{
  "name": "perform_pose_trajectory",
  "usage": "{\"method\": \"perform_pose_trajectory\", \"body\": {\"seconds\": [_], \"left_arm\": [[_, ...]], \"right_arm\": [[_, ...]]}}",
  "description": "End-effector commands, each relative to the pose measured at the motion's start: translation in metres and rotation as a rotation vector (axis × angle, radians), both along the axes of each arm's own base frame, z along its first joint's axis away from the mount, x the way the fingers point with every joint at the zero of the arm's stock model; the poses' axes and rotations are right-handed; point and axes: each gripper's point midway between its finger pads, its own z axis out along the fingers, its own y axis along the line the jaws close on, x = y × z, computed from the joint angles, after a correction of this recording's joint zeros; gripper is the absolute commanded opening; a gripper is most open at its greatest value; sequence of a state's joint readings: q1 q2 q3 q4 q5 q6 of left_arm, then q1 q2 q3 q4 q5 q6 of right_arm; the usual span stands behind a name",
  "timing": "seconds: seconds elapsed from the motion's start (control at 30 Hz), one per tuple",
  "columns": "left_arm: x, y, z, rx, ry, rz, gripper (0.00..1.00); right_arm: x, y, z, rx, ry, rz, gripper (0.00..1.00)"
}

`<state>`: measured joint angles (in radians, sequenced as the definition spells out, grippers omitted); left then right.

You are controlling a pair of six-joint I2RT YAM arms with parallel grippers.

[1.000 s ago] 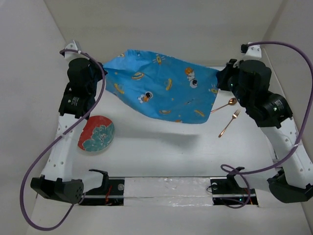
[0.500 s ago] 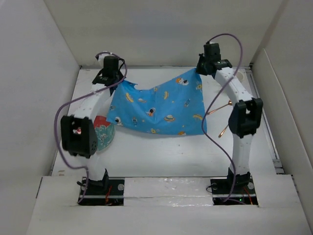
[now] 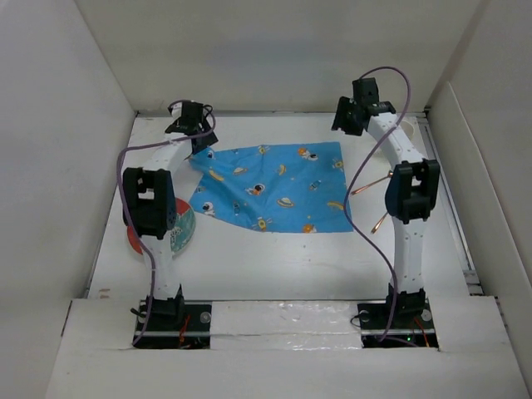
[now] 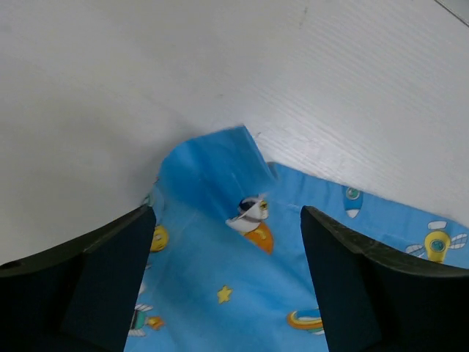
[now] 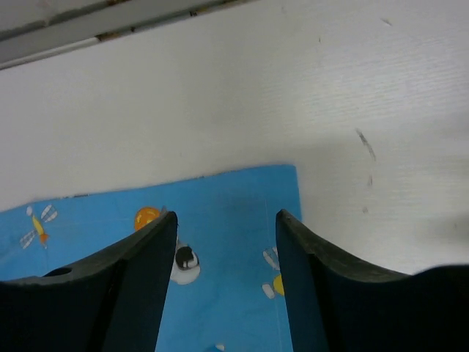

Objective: Set the dinner table for one person

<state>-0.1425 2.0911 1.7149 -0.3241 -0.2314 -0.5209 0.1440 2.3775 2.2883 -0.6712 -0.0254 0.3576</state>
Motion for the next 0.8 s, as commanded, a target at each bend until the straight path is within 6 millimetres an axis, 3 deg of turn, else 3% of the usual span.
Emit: {"method": "perform_pose_trajectory", "body": {"seconds": [0.0, 0.03, 0.07, 0.1, 0.13, 0.17, 0.2, 0.23, 0.27, 0.3, 0.33, 0.37, 0.43, 0.6, 0.7, 0.77], "left_arm": [[-0.019, 0.016, 0.09, 0.023, -0.177, 0.004, 0.76], [-0.027, 0.018, 0.091, 0.029, -0.183, 0.0, 0.73], [-0.042, 0.021, 0.076, 0.048, -0.147, -0.009, 0.57], [-0.052, 0.013, 0.094, 0.055, -0.194, -0.03, 0.47], [-0.061, 0.011, 0.09, 0.071, -0.184, -0.039, 0.37], [-0.078, 0.012, 0.071, 0.104, -0.136, -0.044, 0.18], [-0.088, 0.01, 0.076, 0.105, -0.145, -0.049, 0.12], [-0.097, 0.011, 0.069, 0.101, -0.126, -0.051, 0.08], [-0.113, 0.008, 0.047, 0.083, -0.077, -0.074, 0.04], [-0.121, 0.006, 0.05, 0.067, -0.09, -0.087, 0.03], [-0.128, 0.004, 0.044, 0.054, -0.078, -0.1, 0.03], [-0.14, 0.0, 0.029, 0.037, -0.041, -0.125, 0.03], [-0.149, -0.007, 0.025, -0.002, -0.032, -0.161, 0.04], [-0.165, -0.017, 0.013, -0.016, 0.012, -0.201, 0.04], [-0.17, -0.024, 0.009, 0.002, 0.018, -0.224, 0.0], [-0.174, -0.025, 0.005, -0.004, 0.043, -0.23, 0.0]], "right_arm": [[-0.035, 0.02, 0.071, 0.006, -0.126, 0.069, 0.59], [-0.041, 0.025, 0.079, 0.006, -0.164, 0.076, 0.43], [-0.062, 0.034, 0.107, 0.011, -0.218, 0.097, 0.28], [-0.086, 0.034, 0.068, 0.001, -0.135, 0.096, 0.12], [-0.097, 0.037, 0.065, 0.013, -0.141, 0.102, 0.0], [-0.11, 0.035, 0.058, 0.019, -0.123, 0.101, 0.0], [-0.142, 0.044, 0.04, 0.033, -0.076, 0.137, 0.0], [-0.155, 0.045, 0.033, 0.036, -0.062, 0.141, 0.0], [-0.167, 0.045, 0.027, 0.033, -0.045, 0.14, 0.0], [-0.182, 0.048, 0.033, 0.052, -0.05, 0.145, 0.0], [-0.201, 0.053, 0.013, 0.056, -0.002, 0.173, 0.0], [-0.211, 0.06, 0.011, 0.069, 0.004, 0.2, 0.0], [-0.235, 0.08, 0.007, 0.066, 0.021, 0.284, 0.0], [-0.255, 0.09, -0.013, 0.056, 0.085, 0.289, 0.0], [-0.253, 0.104, -0.009, 0.02, 0.067, 0.303, 0.0], [-0.258, 0.096, -0.021, -0.033, 0.12, 0.272, 0.01]]}}
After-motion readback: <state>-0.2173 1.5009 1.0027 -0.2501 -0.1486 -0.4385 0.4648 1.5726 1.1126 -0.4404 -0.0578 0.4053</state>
